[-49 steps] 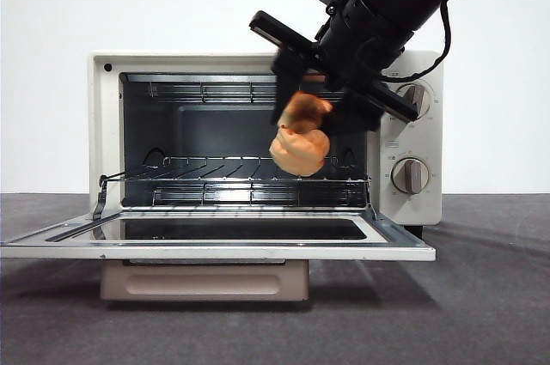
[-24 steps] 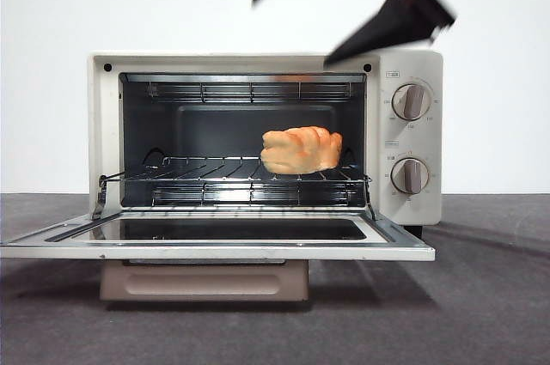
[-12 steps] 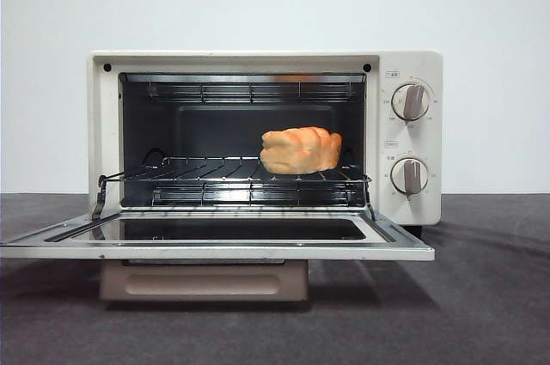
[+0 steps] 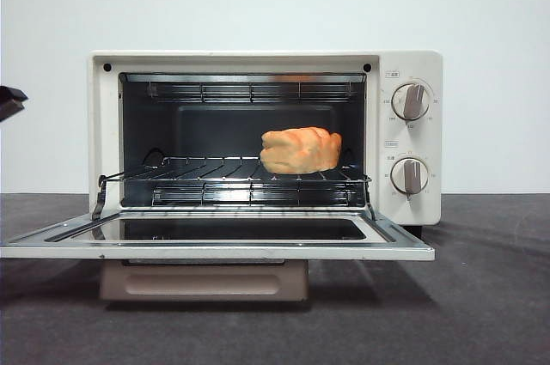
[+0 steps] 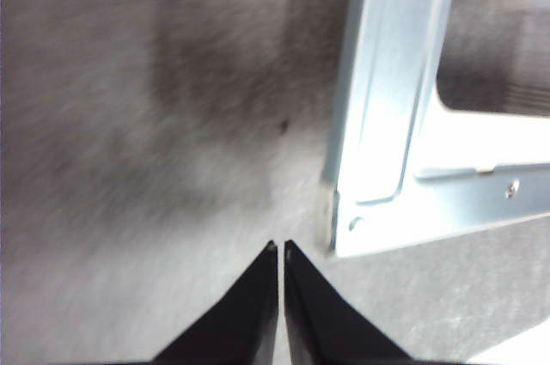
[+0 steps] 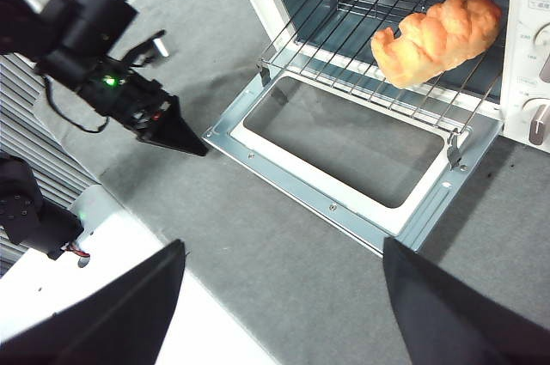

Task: The left arm flap open the oven, the right arm pick bread and place it into oven, the left arm flap close the oven

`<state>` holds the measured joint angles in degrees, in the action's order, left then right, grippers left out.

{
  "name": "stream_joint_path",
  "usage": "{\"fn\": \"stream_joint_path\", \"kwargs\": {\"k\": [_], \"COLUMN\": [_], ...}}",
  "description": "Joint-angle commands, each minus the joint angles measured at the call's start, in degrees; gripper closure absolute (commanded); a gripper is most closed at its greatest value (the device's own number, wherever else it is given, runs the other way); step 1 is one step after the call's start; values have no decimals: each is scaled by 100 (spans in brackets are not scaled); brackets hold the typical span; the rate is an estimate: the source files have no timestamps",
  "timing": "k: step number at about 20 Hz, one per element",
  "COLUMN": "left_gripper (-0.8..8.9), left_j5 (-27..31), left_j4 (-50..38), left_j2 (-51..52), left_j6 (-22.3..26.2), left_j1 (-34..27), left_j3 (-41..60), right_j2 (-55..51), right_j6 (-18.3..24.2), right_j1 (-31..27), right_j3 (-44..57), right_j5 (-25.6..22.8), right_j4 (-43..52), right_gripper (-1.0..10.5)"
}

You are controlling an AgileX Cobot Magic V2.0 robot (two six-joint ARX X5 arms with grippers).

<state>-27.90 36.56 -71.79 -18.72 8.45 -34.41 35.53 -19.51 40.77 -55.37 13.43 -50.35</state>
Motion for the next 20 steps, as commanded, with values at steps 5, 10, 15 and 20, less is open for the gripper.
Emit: {"fn": "stream_joint_path", "kwargs": {"k": [5,10,15,20], "left_gripper": [799,799,799,799], "left_j5": [-61,-435,-717,-1093], "left_j4": [-319,-398,-424,-492], "left_j2": [-173,-177,-177,-175], "left_j6": [114,114,114,111], "left_j1": [-195,-330,-330,-330], "left_j3": [0,0,0,-2], "right_j2": [28,28,28,28], "right_j6": [2,0,-70,-109], "right_j1": [35,33,33,33], "right_j3": [-101,-101,-101,-101], "right_j5": [-13,-15,-17,-24], "right_j4": [35,61,61,63], "right_gripper": [591,591,591,591]}}
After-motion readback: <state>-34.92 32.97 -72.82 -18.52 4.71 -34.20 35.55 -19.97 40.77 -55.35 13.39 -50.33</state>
